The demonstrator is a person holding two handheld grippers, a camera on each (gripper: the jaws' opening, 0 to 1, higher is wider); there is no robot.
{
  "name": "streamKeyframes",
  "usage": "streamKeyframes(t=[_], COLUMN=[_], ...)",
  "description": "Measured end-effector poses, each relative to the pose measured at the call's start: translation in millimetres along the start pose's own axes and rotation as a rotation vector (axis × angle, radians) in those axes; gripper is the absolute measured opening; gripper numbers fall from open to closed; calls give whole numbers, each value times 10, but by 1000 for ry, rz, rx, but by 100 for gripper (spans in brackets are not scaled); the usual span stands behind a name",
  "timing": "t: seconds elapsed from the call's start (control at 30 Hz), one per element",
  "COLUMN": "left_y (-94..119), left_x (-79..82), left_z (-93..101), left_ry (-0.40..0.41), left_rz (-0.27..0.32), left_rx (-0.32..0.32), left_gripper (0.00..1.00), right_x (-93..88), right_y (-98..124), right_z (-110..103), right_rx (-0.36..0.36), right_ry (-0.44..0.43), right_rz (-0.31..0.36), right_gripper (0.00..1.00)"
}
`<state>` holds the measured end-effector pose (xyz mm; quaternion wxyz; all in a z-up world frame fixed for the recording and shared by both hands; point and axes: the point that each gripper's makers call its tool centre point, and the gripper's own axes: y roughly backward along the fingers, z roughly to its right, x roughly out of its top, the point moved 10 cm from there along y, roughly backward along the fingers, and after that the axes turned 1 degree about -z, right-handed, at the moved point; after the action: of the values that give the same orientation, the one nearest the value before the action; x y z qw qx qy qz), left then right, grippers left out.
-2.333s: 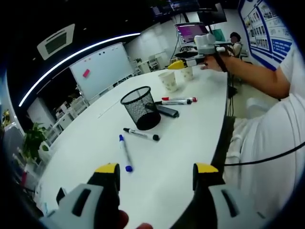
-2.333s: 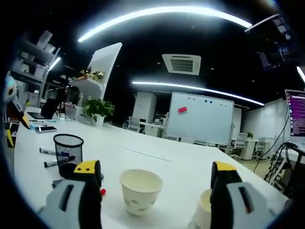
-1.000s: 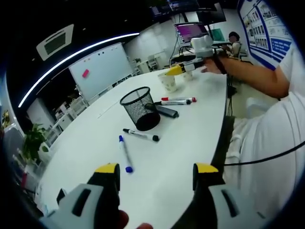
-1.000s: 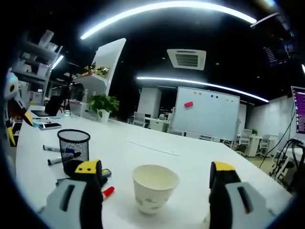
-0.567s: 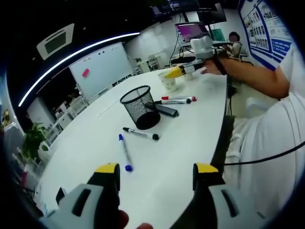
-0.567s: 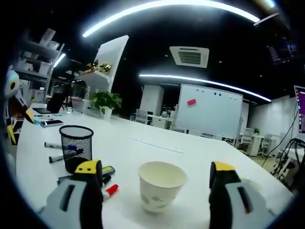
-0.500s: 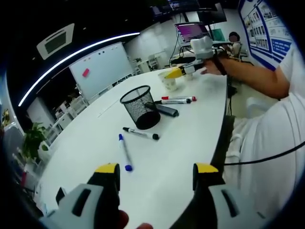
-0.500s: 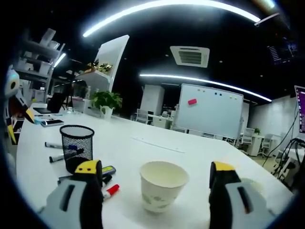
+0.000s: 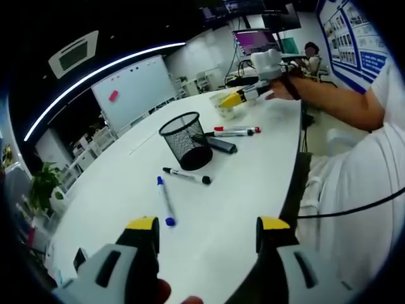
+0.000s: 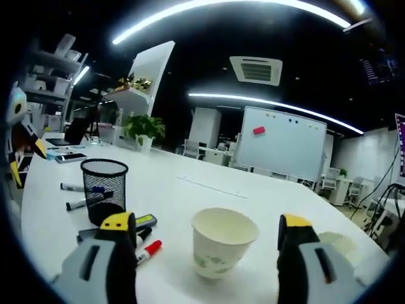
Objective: Place the scattered laser pointers and whiteboard markers into the pen holder and stack the scattered paper cups together
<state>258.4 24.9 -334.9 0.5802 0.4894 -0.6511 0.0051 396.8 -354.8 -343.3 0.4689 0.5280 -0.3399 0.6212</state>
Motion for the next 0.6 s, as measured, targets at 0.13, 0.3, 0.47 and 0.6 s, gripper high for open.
streamKeyframes(t=[0.13,0.3,0.47,0.6], left_y=[0,-4,-3,-6], left_x=[1,1,4,8], left_z=[3,9,9,12], left_ry=[0,1,1,2], left_rz=[1,1,1,2], left_rx=[-1,-2,-1,-1], left_gripper=[62,62,62,62], right_x=[-2,-16,-33,-32], right_y=[-6,-16,-26,-34], right_z=[-12,-33,-33,-31], right_rx=[6,12,15,14], right_ry=[0,9,5,0], right_rz=[-4,-14,-19,-21], right_gripper=[92,93,93,93])
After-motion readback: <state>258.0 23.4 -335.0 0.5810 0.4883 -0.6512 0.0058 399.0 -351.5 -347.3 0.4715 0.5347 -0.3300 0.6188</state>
